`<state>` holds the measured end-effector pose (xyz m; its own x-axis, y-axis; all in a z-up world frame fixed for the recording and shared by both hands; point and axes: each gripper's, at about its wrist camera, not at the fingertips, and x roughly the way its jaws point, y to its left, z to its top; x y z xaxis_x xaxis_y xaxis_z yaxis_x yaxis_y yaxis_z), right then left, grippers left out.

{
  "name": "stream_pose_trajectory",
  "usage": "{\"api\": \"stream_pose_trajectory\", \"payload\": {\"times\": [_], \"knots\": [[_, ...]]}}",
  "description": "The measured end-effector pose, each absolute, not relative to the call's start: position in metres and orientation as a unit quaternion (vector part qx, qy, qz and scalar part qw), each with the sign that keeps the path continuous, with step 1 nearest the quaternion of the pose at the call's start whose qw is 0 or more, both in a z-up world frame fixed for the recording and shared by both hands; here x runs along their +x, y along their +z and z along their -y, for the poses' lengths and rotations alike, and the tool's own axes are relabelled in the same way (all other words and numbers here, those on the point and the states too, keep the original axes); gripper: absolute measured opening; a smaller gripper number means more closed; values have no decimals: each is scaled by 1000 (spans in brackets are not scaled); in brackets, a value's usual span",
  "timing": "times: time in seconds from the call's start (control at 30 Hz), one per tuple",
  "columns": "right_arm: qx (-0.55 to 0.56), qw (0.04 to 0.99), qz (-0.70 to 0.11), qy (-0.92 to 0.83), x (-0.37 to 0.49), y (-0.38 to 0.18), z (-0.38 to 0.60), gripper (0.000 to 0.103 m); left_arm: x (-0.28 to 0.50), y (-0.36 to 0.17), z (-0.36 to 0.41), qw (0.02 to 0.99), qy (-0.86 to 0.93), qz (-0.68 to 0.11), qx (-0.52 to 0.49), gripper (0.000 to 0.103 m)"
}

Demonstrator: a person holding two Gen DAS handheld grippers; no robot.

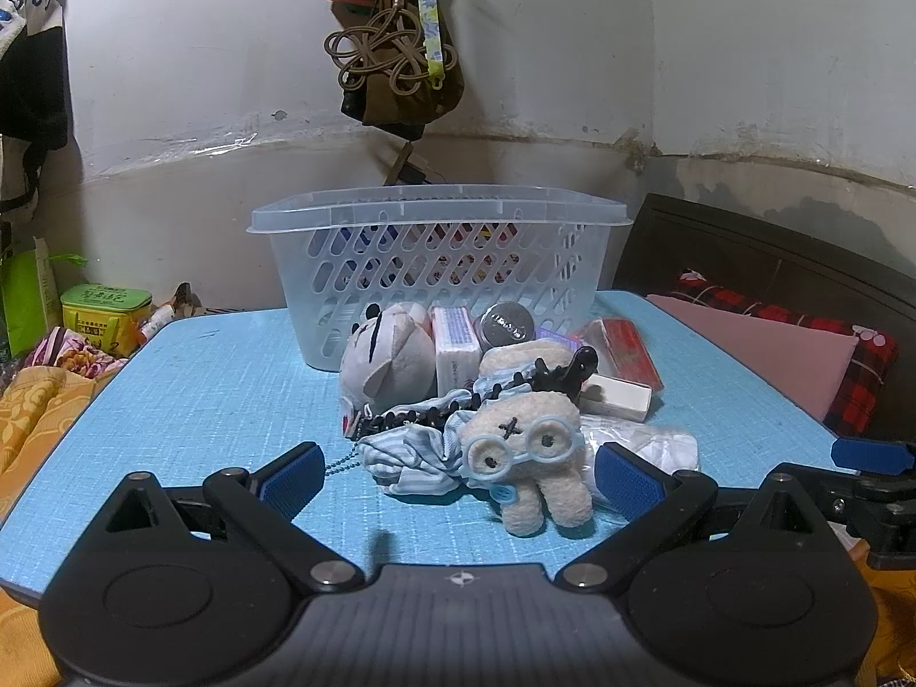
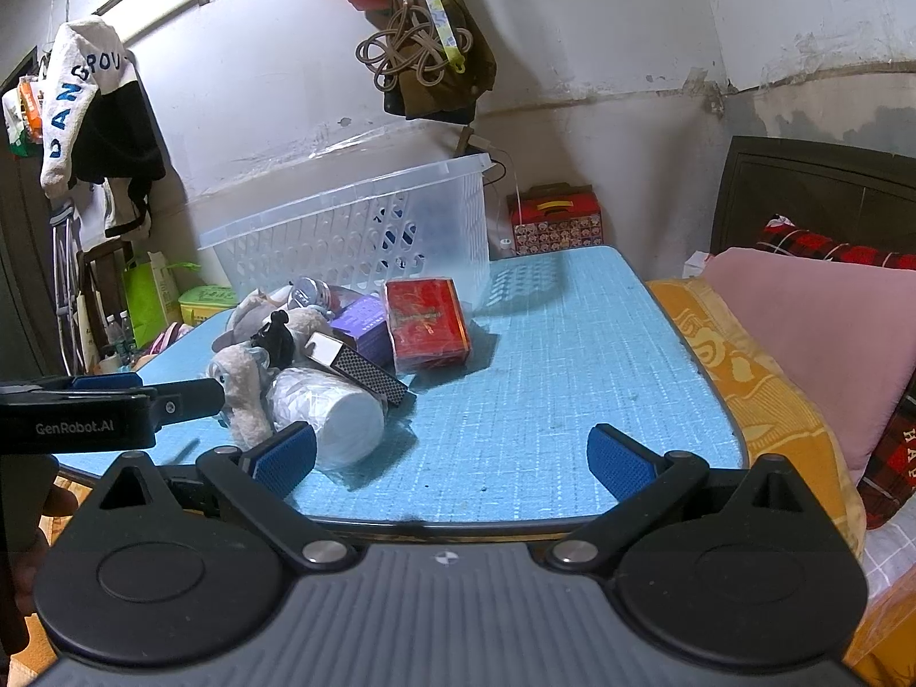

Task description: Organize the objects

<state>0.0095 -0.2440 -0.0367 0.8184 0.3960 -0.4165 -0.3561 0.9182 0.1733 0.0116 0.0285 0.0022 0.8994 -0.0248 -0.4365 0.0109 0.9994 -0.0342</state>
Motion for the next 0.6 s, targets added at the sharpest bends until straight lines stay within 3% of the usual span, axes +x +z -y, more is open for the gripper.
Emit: {"api": "stream_pose_trajectory", "payload": {"times": [0.6], "knots": [[49, 951, -225, 208, 11, -35, 239, 103, 12, 3, -31, 975, -8, -223, -15, 102]]}}
